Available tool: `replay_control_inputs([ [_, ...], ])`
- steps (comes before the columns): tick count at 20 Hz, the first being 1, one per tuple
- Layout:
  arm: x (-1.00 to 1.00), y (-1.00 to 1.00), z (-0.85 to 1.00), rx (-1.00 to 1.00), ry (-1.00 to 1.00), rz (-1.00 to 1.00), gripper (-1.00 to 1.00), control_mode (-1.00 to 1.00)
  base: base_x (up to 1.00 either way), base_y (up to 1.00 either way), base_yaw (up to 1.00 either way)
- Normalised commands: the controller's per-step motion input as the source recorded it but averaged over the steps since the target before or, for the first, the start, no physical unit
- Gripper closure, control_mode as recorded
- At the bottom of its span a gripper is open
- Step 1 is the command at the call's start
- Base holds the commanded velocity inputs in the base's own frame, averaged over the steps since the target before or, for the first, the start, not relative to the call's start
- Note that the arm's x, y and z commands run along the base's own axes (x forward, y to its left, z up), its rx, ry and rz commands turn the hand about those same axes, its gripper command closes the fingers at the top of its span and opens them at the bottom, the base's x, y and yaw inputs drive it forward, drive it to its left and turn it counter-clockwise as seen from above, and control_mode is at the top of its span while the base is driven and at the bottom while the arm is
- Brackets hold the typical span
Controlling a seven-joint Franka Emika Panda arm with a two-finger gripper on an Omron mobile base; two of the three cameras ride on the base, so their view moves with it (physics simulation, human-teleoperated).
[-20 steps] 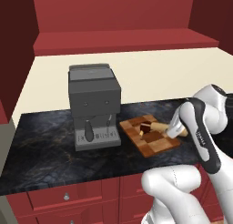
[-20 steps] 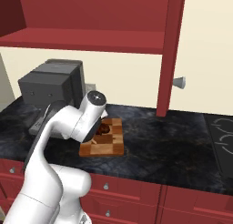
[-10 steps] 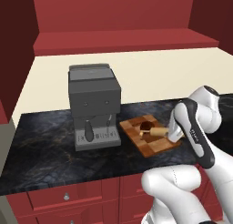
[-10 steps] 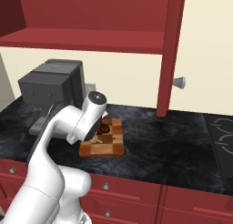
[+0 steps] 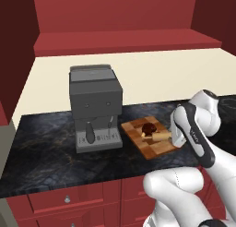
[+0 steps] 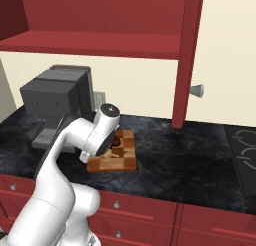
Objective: Open the cabinet, retrieve the rolling pin, and place it next to the meat on the cutting board to prepare for tenderizing.
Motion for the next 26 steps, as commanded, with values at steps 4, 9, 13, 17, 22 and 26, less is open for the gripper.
replay_control_inputs([
  [4,0.15,-0.12,-0.13,0.0,-0.05,0.05,1.0,-1.0,0.0,0.0,0.0],
  [9,0.14,-0.07,-0.14,0.0,-0.04,0.04,1.0,-1.0,0.0,0.0,0.0],
  [13,0.12,-0.02,-0.23,0.0,0.0,0.05,1.0,-1.0,0.0,0.0,0.0],
  [17,0.19,0.0,-0.26,0.0,0.0,0.05,1.0,-1.0,0.0,0.0,0.0],
  [22,0.2,-0.02,-0.26,0.0,0.0,0.05,1.0,-1.0,0.0,0.0,0.0],
  [26,0.19,-0.01,-0.26,0.0,0.0,0.05,1.0,-1.0,0.0,0.0,0.0],
])
